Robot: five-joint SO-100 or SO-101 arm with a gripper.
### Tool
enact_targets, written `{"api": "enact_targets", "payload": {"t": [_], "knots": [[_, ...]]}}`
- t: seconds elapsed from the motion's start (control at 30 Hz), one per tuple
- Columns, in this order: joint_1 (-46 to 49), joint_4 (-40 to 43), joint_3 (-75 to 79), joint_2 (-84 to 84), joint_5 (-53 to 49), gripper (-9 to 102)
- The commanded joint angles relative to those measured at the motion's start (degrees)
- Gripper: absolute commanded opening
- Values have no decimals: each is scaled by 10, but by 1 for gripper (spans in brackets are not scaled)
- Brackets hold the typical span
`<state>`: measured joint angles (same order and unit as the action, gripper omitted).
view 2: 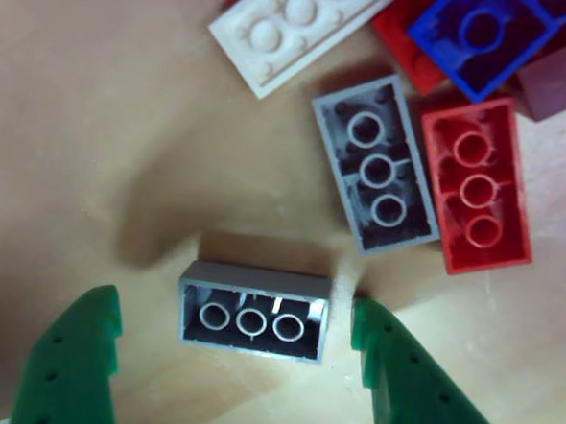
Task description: Put all lego bricks in the bin.
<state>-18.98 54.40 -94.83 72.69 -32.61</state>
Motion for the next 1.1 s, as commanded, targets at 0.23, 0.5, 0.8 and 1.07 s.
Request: {"api": "enact_targets", "payload": {"t": [0.23,0.5,0.8,1.07], "knots": [[-3,3,37,-11,-38,5],[33,24,-11,200,3,0],[-135,125,40,548,12,0],[-334,156,5,376,120,12]]}}
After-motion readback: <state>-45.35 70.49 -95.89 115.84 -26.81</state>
